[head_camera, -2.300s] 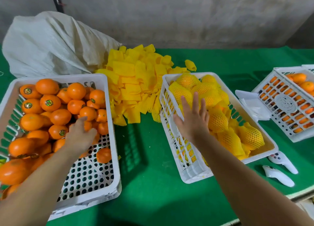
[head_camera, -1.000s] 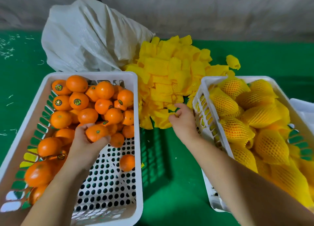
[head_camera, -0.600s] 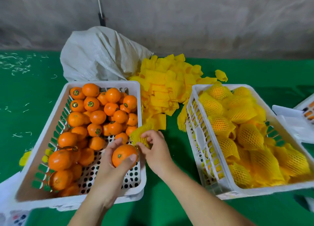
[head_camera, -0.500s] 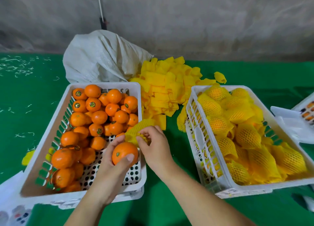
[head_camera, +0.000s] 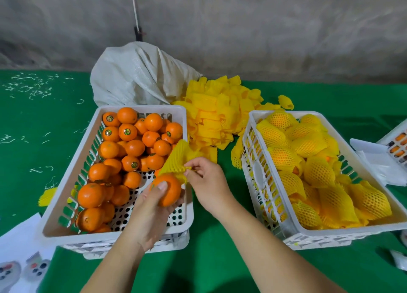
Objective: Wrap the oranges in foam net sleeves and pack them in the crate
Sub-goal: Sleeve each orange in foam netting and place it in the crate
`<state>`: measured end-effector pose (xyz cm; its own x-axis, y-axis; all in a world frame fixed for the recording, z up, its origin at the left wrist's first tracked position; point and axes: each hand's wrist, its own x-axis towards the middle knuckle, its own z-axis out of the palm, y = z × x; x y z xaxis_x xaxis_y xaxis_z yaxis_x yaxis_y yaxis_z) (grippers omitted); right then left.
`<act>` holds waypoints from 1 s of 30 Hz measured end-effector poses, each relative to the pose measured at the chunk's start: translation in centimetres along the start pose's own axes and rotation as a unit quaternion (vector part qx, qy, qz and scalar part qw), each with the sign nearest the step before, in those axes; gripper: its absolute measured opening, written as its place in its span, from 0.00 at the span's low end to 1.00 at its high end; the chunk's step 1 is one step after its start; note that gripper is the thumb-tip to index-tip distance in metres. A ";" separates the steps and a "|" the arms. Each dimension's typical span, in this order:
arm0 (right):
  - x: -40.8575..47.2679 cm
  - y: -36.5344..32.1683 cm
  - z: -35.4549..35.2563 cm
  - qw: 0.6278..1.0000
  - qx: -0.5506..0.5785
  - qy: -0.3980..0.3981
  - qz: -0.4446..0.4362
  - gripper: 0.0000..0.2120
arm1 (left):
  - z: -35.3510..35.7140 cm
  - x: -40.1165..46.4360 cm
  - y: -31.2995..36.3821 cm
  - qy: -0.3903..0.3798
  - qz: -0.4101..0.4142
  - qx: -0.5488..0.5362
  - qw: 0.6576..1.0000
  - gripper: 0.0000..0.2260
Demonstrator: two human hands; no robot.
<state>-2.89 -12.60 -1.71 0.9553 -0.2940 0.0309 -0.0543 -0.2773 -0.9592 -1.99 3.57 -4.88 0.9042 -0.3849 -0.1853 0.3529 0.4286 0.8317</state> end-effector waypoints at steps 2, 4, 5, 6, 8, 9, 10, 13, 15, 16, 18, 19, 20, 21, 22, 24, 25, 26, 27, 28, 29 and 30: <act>-0.2 -0.6 -0.1 0.998 0.069 -0.004 -0.006 0.09 | 0.6 0.1 0.3 0.021 0.027 0.024 0.999 0.20; -0.5 -1.2 0.1 0.995 0.092 -0.035 -0.011 0.09 | 1.0 0.2 0.1 0.042 0.047 0.044 0.997 0.23; -0.8 -1.3 0.3 0.996 0.078 -0.049 -0.014 0.09 | 1.1 0.3 0.0 0.053 0.056 0.048 0.996 0.23; -1.0 -1.2 0.4 0.997 0.053 -0.058 -0.019 0.08 | 1.0 0.3 -0.1 0.060 0.061 0.047 0.995 0.23; -1.5 -0.7 0.3 0.996 -0.024 -0.077 -0.037 0.06 | 0.8 0.3 0.0 0.065 0.066 0.027 0.995 0.21; -1.9 -0.4 0.3 0.992 -0.067 -0.092 -0.051 0.06 | 0.8 0.2 0.2 0.069 0.068 0.007 0.995 0.21; -2.3 -0.1 0.3 0.986 -0.107 -0.110 -0.066 0.04 | 0.8 0.1 0.3 0.074 0.068 -0.013 0.995 0.22; -3.3 -0.2 1.0 0.982 -0.106 -0.126 -0.088 0.03 | 0.9 -0.2 0.4 0.089 0.070 -0.028 0.993 0.26; -3.6 -1.0 1.2 0.993 -0.039 -0.081 -0.074 0.03 | 0.7 -0.2 0.0 0.069 0.081 0.020 0.994 0.26; -3.5 -1.3 1.0 0.996 -0.028 -0.043 -0.076 0.03 | 0.6 -0.2 -0.1 0.048 0.078 0.049 0.995 0.26; -3.1 -2.0 0.5 0.991 -0.084 0.024 -0.100 0.05 | 0.6 -0.1 -0.4 0.016 0.059 0.081 0.995 0.26; -3.0 -2.3 0.3 0.987 -0.110 0.033 -0.112 0.06 | 0.7 -0.1 -0.5 0.011 0.058 0.092 0.994 0.25; -2.9 -2.4 0.2 0.986 -0.112 0.021 -0.119 0.06 | 0.8 0.0 -0.6 0.019 0.064 0.103 0.992 0.23; -2.9 -2.4 0.3 0.988 -0.096 -0.005 -0.124 0.05 | 0.8 0.1 -0.8 0.037 0.076 0.112 0.990 0.20; -3.1 -2.3 0.5 0.988 -0.084 -0.033 -0.124 0.03 | 0.8 0.2 -0.9 0.059 0.087 0.118 0.987 0.18; -3.5 -1.8 1.1 0.984 -0.096 -0.068 -0.133 0.02 | 0.7 0.6 -1.1 0.108 0.102 0.118 0.982 0.14; -3.8 -1.5 1.4 0.982 -0.104 -0.077 -0.136 0.02 | 0.6 0.8 -1.2 0.138 0.103 0.114 0.978 0.13; -4.1 -1.1 1.6 0.982 -0.107 -0.082 -0.135 0.02 | 0.6 1.0 -1.4 0.177 0.100 0.107 0.973 0.15; -4.3 -0.8 1.9 0.982 -0.104 -0.082 -0.132 0.03 | 0.6 1.2 -1.4 0.215 0.092 0.097 0.967 0.19; -4.5 -0.5 2.1 0.984 -0.099 -0.078 -0.128 0.04 | 0.7 1.2 -1.2 0.237 0.081 0.086 0.964 0.22; -4.7 -0.3 2.2 0.985 -0.092 -0.074 -0.123 0.04 | 0.7 1.2 -1.1 0.239 0.071 0.082 0.965 0.24; -4.7 -0.2 2.2 0.987 -0.086 -0.071 -0.118 0.05 | 0.6 1.3 -1.1 0.228 0.059 0.079 0.969 0.25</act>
<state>-6.76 -9.12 -2.27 0.9777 -0.0754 0.1959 0.1370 -0.4780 -0.8676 -1.31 2.09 -5.69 0.9612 0.0750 -0.2653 0.2315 0.3028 0.9245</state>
